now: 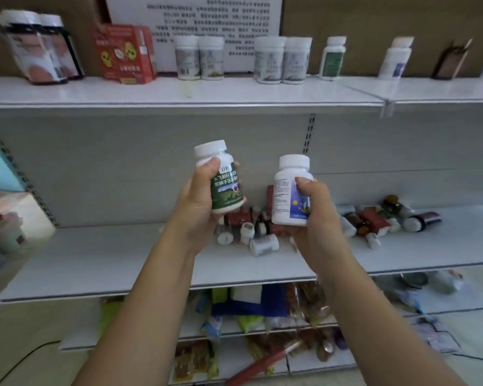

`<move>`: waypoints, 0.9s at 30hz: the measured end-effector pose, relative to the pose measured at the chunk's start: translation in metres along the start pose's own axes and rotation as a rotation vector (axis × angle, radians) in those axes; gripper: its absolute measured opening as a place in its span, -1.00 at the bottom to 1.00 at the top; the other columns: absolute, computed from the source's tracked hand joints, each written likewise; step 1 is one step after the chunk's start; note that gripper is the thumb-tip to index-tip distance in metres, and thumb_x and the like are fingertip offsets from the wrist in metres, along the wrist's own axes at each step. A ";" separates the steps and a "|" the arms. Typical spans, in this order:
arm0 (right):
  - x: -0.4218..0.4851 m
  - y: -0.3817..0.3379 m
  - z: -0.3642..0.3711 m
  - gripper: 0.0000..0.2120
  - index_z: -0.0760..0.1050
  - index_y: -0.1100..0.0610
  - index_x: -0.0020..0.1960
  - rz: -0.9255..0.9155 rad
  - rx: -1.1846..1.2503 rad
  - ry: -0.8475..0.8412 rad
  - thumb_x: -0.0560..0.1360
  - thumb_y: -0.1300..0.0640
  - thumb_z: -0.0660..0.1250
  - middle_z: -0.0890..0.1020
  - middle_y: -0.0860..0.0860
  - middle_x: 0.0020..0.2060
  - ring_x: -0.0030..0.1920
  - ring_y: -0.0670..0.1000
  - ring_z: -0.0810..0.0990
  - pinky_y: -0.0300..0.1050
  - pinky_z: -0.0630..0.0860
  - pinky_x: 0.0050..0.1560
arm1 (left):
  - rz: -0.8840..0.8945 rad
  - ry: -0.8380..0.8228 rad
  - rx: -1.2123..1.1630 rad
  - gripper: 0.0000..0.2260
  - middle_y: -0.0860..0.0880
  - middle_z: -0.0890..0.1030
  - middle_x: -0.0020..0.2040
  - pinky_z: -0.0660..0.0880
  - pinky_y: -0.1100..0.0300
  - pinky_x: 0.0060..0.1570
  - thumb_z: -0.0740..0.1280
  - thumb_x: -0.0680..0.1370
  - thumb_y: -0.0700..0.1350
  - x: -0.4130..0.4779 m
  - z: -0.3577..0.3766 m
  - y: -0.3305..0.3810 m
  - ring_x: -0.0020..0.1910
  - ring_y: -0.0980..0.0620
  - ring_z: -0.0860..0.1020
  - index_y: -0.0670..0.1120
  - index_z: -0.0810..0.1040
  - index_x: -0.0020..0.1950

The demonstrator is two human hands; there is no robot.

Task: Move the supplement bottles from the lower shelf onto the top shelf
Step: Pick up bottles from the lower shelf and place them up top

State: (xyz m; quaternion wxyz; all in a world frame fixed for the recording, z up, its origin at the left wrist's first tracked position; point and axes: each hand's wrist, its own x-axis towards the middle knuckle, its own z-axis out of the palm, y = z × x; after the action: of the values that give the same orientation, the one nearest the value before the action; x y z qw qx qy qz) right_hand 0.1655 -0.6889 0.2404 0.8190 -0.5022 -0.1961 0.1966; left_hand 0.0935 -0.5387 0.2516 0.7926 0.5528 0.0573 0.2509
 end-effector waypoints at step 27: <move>0.202 -0.257 -0.154 -0.86 0.33 -0.04 -0.01 -0.353 -0.741 0.147 0.48 0.04 0.28 0.57 0.04 -0.07 -0.16 0.00 0.67 0.08 0.63 -0.10 | 0.115 -0.535 0.905 -0.72 0.00 0.73 0.01 0.63 0.21 -0.04 0.43 0.53 0.02 0.240 0.254 0.083 -0.02 0.09 0.70 -0.08 0.59 0.18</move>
State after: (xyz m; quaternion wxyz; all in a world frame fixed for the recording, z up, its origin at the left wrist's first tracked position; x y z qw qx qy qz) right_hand 0.4481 -0.8063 0.4326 0.6160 -0.7342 -0.2777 -0.0669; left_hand 0.3677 -0.6212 0.4684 0.4463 0.8867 -0.0747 0.0944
